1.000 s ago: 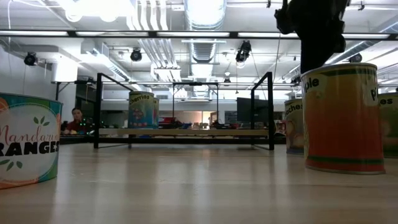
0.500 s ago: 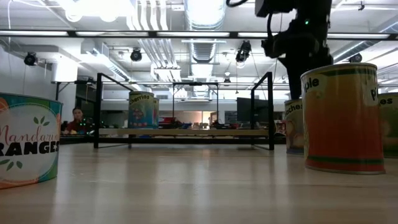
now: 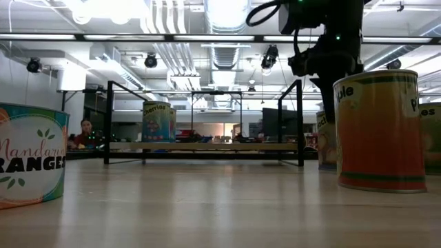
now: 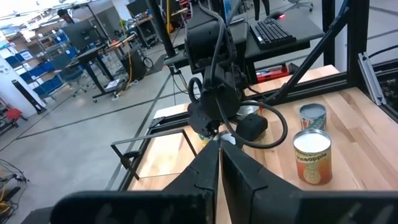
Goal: Pick and place cans onto a shelf
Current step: Put the canned peaches on the shelf
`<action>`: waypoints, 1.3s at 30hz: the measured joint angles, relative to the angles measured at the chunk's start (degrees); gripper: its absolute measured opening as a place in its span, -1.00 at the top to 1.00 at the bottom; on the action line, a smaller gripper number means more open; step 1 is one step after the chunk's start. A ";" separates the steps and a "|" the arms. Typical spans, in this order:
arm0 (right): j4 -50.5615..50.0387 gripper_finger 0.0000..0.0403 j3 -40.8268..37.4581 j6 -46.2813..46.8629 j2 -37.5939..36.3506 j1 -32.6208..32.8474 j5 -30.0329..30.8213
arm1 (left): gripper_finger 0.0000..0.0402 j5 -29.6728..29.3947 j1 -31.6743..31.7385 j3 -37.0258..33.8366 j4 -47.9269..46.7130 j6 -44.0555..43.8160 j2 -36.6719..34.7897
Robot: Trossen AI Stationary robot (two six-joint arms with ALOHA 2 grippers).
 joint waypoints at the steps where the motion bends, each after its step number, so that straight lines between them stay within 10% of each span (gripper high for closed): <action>1: 0.02 -0.63 -0.04 0.02 0.21 0.00 -0.15 | 1.00 0.00 0.00 0.00 0.00 0.02 0.00; 18: -4.31 -0.60 5.14 -0.87 -3.98 1.17 -4.18 | 1.00 0.13 0.00 -2.46 2.32 2.25 -0.20; 39: -7.87 -0.61 39.45 -19.29 5.22 5.84 2.87 | 1.00 -0.07 0.00 -3.48 2.58 1.76 -3.61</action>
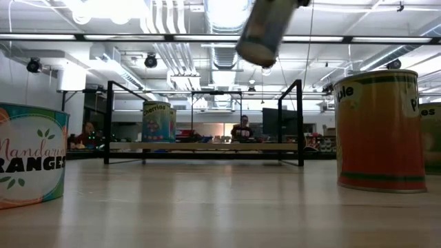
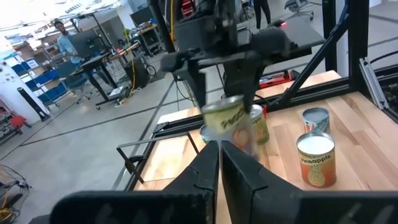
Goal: Pick and place cans onto a shelf
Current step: Put the canned peaches on the shelf
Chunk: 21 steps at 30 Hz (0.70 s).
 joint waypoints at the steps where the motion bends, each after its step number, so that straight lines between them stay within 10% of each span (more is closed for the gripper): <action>1: 0.07 -0.61 1.61 -2.51 1.58 -0.71 0.13 | 1.00 0.00 0.00 0.00 -0.08 -0.02 -0.08; 21: -0.52 -0.62 22.49 -43.82 28.89 -18.42 -7.76 | 1.00 0.00 -0.02 0.00 -1.83 -0.48 -0.85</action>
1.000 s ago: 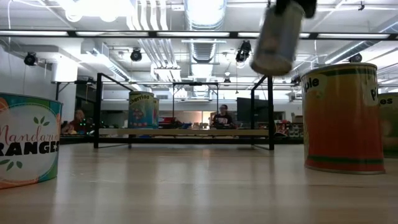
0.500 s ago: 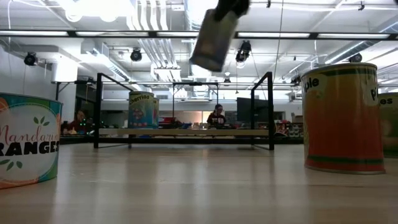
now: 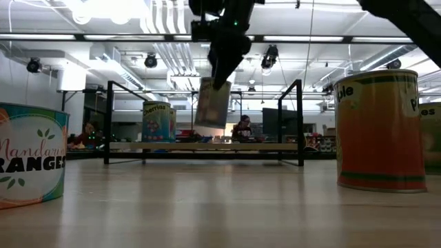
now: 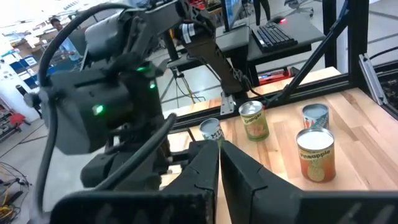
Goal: Pick and place cans onto a shelf
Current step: Put the canned peaches on the shelf
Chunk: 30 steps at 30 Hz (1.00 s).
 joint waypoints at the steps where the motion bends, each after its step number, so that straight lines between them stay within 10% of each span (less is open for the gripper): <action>1: -0.01 -0.62 0.42 -0.39 0.45 -0.21 -0.01 | 1.00 0.00 -0.01 0.00 0.00 0.00 0.00; 30: -5.35 -0.60 2.84 1.35 -2.35 -2.21 0.47 | 1.00 0.04 -0.01 0.00 0.03 0.24 0.02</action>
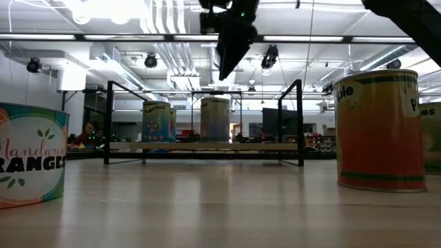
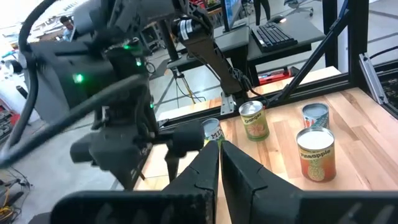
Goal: Pick and place cans onto a shelf
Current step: Put the canned peaches on the shelf
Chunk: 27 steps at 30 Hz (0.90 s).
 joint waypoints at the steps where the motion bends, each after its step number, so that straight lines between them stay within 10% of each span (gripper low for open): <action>1: -0.63 -0.55 -0.06 0.71 -0.51 -0.10 0.00 | 1.00 0.00 0.00 0.00 0.00 0.00 0.00; 17: 19.88 0.90 -10.69 2.62 -1.10 -1.07 1.80 | 1.00 0.00 0.00 0.00 -0.38 0.00 0.00; 27: 23.90 0.96 -16.94 2.44 -1.11 -0.87 4.42 | 1.00 0.00 0.02 0.00 -0.41 0.00 0.02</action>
